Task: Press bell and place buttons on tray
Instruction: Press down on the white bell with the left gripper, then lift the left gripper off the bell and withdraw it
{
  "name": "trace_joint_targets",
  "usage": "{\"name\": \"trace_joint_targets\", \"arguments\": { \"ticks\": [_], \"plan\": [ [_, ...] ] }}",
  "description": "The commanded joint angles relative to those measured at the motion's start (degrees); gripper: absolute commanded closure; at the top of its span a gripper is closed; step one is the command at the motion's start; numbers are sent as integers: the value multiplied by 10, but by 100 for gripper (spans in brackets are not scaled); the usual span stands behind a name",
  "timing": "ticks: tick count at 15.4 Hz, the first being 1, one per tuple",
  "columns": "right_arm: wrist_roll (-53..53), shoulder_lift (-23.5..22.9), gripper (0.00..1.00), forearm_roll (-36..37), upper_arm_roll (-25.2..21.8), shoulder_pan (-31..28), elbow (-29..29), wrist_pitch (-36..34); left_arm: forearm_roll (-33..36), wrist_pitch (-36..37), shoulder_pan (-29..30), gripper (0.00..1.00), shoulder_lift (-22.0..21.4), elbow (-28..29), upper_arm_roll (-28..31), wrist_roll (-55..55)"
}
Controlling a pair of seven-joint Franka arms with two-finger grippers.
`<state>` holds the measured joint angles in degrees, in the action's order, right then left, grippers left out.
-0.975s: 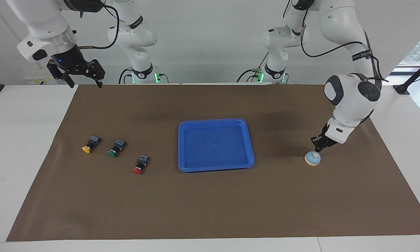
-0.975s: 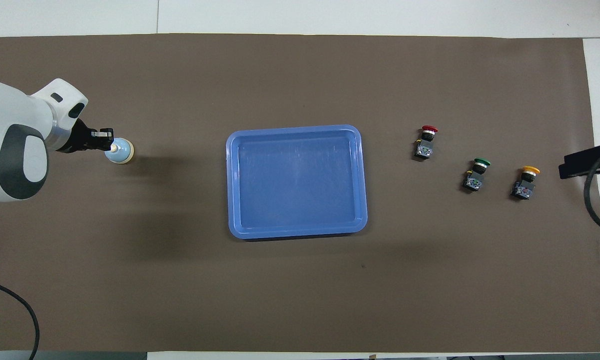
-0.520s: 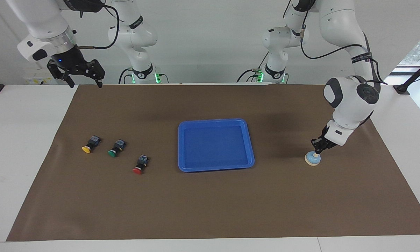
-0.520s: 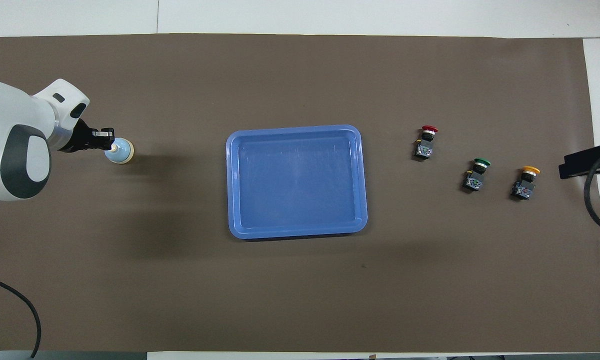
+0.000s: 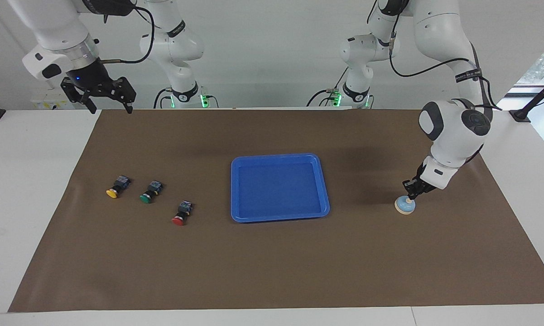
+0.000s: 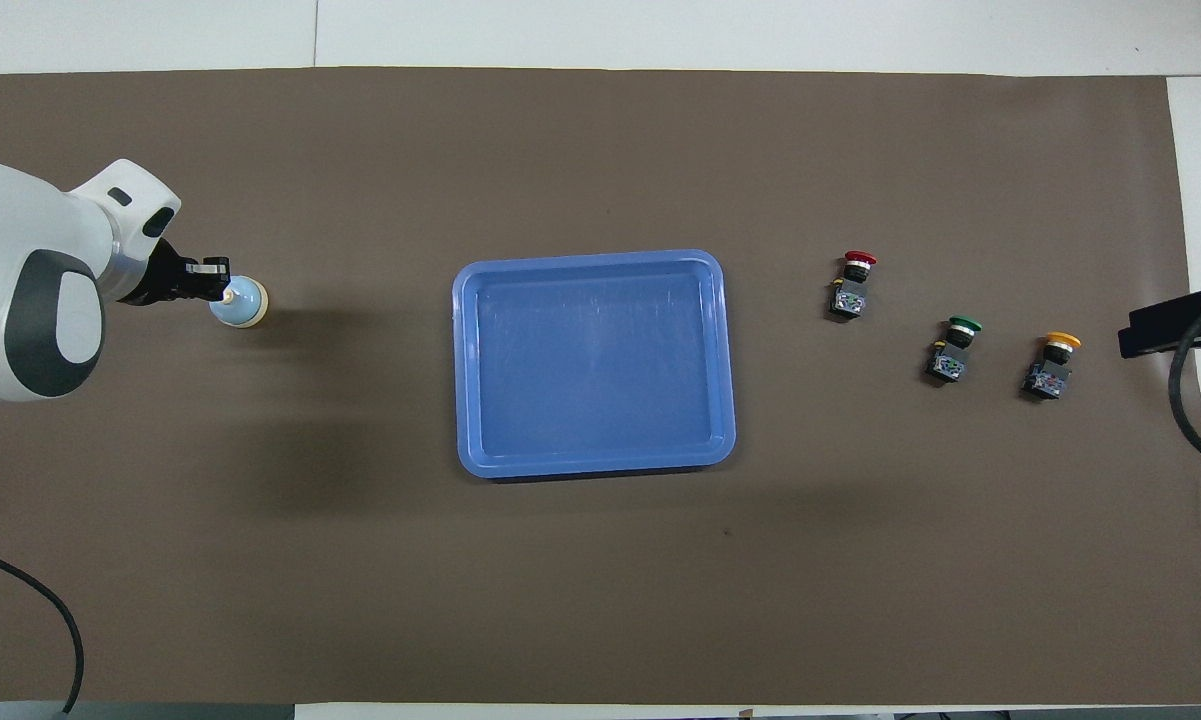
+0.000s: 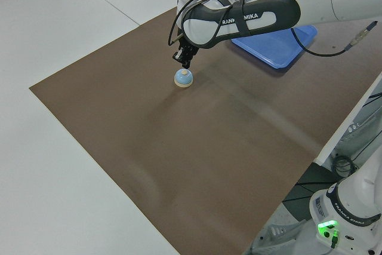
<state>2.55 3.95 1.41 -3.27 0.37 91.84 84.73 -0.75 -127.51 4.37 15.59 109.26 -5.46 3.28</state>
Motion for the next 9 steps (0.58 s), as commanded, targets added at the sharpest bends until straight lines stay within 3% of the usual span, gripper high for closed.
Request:
{"name": "trace_joint_targets", "arguments": {
  "ticks": [1, 6, 9],
  "plan": [
    [12, 11, 0, 6, 0, -3, 12, -1, 14, -27, 6, 100, 1, 20, -3, 8],
    [12, 11, 0, 6, 0, -3, 12, -1, 14, -86, 5, 100, 4, 61, -3, 13],
    [12, 11, 0, 6, 1, -3, 12, -2, 14, -85, 6, 100, 9, 58, -2, 13]
  ]
}}
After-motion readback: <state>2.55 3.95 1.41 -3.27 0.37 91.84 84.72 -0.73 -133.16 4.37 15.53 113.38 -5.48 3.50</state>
